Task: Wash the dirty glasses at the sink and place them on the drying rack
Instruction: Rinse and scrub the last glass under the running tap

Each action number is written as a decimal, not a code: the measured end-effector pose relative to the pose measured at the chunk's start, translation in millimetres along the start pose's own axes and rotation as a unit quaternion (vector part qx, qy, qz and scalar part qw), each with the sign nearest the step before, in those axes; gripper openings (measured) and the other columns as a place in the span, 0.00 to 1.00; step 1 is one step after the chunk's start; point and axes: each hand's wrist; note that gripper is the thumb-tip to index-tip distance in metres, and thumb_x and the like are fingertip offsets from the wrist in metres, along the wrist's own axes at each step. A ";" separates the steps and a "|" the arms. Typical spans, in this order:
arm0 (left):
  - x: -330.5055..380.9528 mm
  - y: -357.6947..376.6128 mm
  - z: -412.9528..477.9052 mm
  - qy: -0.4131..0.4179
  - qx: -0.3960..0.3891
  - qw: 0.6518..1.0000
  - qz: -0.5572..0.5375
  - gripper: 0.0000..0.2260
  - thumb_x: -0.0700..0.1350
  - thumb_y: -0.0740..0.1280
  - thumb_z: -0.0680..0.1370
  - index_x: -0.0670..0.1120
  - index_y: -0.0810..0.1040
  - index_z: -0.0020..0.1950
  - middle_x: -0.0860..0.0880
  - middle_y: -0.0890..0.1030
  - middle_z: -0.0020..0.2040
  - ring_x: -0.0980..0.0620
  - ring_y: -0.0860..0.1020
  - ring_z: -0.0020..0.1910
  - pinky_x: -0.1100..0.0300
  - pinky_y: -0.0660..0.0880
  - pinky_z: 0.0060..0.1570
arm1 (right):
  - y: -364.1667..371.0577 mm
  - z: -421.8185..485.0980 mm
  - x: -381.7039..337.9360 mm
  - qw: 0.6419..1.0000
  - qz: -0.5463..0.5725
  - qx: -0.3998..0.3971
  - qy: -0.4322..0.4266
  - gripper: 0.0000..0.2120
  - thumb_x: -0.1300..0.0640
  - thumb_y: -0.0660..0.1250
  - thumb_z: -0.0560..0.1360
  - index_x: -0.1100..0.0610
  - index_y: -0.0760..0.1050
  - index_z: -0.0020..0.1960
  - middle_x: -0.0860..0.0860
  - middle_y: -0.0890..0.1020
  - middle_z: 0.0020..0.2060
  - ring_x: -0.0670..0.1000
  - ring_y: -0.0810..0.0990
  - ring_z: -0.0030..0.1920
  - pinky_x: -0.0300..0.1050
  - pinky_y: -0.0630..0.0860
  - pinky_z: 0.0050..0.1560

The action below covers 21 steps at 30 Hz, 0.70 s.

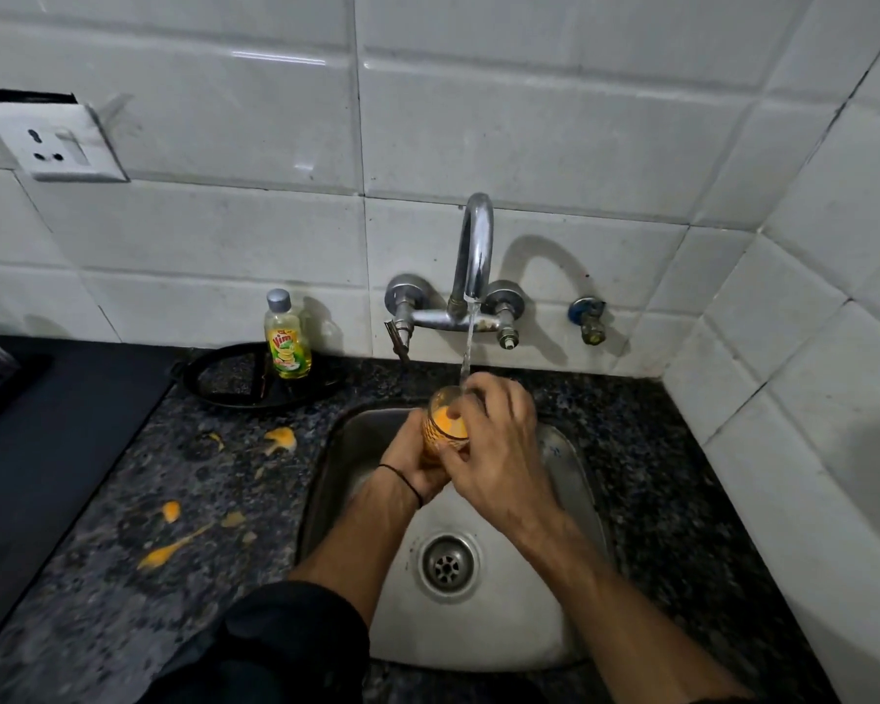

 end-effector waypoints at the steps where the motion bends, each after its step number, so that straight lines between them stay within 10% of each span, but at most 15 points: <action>1: 1.8 -0.5 -0.2 -0.007 0.006 1.000 0.011 0.12 0.48 0.62 0.80 0.42 0.80 0.51 0.44 0.81 0.44 0.47 0.81 0.42 0.57 0.82 0.40 | -4.2 1.2 0.6 0.998 -0.034 -0.016 -0.055 0.16 0.53 0.71 0.70 0.56 0.77 0.56 0.53 0.77 0.57 0.54 0.72 0.62 0.55 0.59 0.74; 6: 6.9 11.2 -9.3 -0.059 0.039 0.996 0.054 0.18 0.54 0.60 0.81 0.41 0.77 0.58 0.40 0.81 0.50 0.44 0.78 0.48 0.51 0.78 0.43 | -16.5 26.2 7.7 0.913 -0.130 -0.374 -0.098 0.16 0.62 0.63 0.76 0.56 0.75 0.63 0.53 0.81 0.59 0.52 0.74 0.68 0.54 0.36 0.79; 10: 9.4 13.6 -11.6 -0.056 0.079 0.993 0.066 0.23 0.56 0.62 0.79 0.41 0.75 0.68 0.39 0.80 0.55 0.43 0.79 0.49 0.52 0.83 0.35 | -15.8 38.7 2.5 0.886 -0.193 -0.405 -0.121 0.11 0.62 0.61 0.79 0.57 0.77 0.58 0.52 0.84 0.48 0.52 0.79 0.61 0.55 0.31 0.78; 13: 7.9 9.5 -9.7 -0.047 0.091 0.994 0.035 0.22 0.56 0.62 0.80 0.40 0.77 0.65 0.38 0.81 0.56 0.42 0.79 0.56 0.46 0.82 0.47 | -10.0 43.5 -10.3 0.920 -0.005 -0.385 0.069 0.04 0.61 0.63 0.78 0.57 0.75 0.45 0.52 0.78 0.41 0.55 0.80 0.55 0.56 0.60 0.77; 16: 3.9 7.6 -11.9 -0.023 0.083 0.996 0.014 0.20 0.54 0.61 0.82 0.36 0.77 0.51 0.36 0.81 0.43 0.40 0.78 0.47 0.43 0.75 0.54 | -7.0 46.2 -18.0 0.862 0.243 -0.285 0.342 0.08 0.70 0.68 0.65 0.60 0.73 0.32 0.56 0.78 0.33 0.56 0.80 0.38 0.51 0.81 0.43; 21: 11.9 -3.1 -5.3 -0.021 0.103 0.993 0.055 0.25 0.58 0.59 0.82 0.38 0.74 0.67 0.36 0.80 0.50 0.40 0.78 0.48 0.46 0.74 0.48 | 0.4 27.3 -6.0 0.922 0.013 -0.382 0.053 0.12 0.62 0.62 0.76 0.56 0.76 0.58 0.56 0.81 0.52 0.57 0.78 0.57 0.55 0.65 0.71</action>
Point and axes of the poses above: each hand's wrist, its own z-axis towards the middle knuckle, its own y-axis out of the palm, x = y × z
